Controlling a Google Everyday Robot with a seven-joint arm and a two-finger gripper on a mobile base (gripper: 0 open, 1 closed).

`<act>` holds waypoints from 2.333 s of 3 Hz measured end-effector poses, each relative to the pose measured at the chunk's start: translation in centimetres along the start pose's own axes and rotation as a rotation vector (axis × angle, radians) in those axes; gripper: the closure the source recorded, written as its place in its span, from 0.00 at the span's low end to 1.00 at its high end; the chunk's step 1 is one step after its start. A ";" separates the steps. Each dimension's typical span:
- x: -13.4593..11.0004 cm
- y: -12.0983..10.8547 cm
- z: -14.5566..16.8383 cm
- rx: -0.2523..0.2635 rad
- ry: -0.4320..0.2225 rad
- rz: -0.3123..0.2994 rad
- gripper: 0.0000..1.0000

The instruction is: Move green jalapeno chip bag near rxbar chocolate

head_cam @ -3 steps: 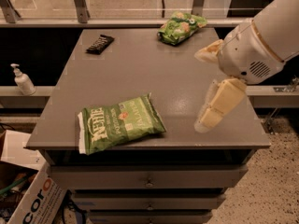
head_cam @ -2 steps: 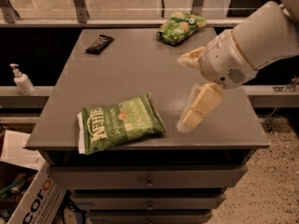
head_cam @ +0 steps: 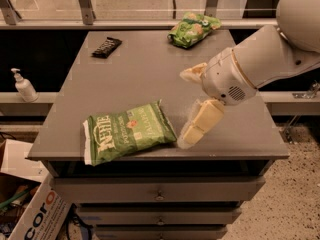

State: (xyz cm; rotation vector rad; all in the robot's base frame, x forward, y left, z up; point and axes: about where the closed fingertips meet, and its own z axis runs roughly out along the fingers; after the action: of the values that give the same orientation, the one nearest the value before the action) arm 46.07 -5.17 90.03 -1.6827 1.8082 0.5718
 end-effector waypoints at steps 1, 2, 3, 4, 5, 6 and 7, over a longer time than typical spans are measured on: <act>0.0 -0.2 -0.1 0.006 -0.014 -0.011 0.00; -0.3 -0.3 3.1 -0.021 -0.053 -0.028 0.00; -0.4 -0.4 6.7 -0.042 -0.073 -0.063 0.00; -0.3 -0.7 9.2 -0.056 -0.083 -0.075 0.00; -0.1 -0.8 10.2 -0.051 -0.095 -0.084 0.17; 0.0 -0.8 10.3 -0.042 -0.099 -0.086 0.41; -0.7 -1.1 9.3 -0.026 -0.120 -0.090 0.64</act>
Offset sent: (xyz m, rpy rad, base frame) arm 0.0157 0.0493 -0.0519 0.0978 -0.0024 0.0689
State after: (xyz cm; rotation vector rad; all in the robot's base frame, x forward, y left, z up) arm 48.41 1.49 83.83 -1.7004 1.6386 0.6453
